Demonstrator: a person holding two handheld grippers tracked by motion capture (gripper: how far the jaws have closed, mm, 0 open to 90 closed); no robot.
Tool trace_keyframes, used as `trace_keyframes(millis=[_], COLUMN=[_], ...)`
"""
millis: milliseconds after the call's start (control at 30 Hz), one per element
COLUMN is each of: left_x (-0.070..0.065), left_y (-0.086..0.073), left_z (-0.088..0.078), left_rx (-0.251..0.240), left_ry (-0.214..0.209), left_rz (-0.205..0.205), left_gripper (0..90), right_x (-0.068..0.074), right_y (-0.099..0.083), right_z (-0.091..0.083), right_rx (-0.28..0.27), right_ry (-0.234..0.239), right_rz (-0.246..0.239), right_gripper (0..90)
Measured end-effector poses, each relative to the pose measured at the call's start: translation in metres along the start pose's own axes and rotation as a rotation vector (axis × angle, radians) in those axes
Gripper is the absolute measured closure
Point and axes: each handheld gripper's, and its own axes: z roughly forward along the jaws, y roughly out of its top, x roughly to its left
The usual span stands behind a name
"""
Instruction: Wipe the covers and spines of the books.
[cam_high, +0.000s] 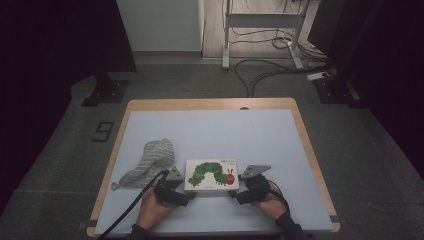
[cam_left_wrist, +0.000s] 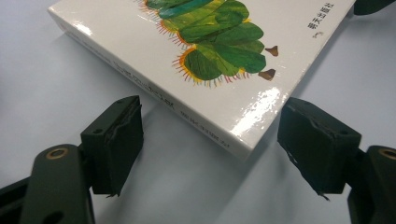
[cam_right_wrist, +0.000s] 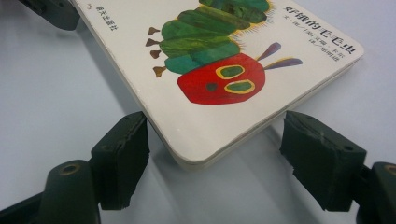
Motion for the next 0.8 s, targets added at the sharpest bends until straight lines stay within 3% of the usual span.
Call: trace_keyframes(millis=[333, 500, 633, 667, 767, 800], left_x=[0.019, 0.019, 0.018, 0.018, 0.016, 0.016], left_y=[0.009, 0.009, 0.009, 0.009, 0.008, 0.008], left_z=[0.005, 0.005, 0.004, 0.004, 0.004, 0.004], left_rx=[0.0, 0.004, 0.007, 0.009, 0.014, 0.014], left_ry=[0.024, 0.04, 0.027, 0.027, 0.03, 0.031], left_rz=[-0.007, 0.002, 0.001, 0.003, 0.012, 0.013], left_gripper=[25.2, 26.5, 26.0, 25.7, 25.0, 25.0], right_x=[-0.013, -0.014, -0.011, -0.011, -0.013, -0.012], right_y=[0.013, 0.017, 0.016, 0.016, 0.015, 0.016], right_z=[0.012, 0.016, 0.017, 0.017, 0.015, 0.014], right_rx=[0.001, 0.012, 0.014, 0.015, -0.018, -0.012], right_ry=[-0.029, -0.041, -0.069, -0.064, 0.002, -0.011], right_rz=[0.011, 0.0, -0.025, -0.03, 0.029, 0.018], right_gripper=[23.3, 23.2, 23.4, 21.3, 22.5, 22.6])
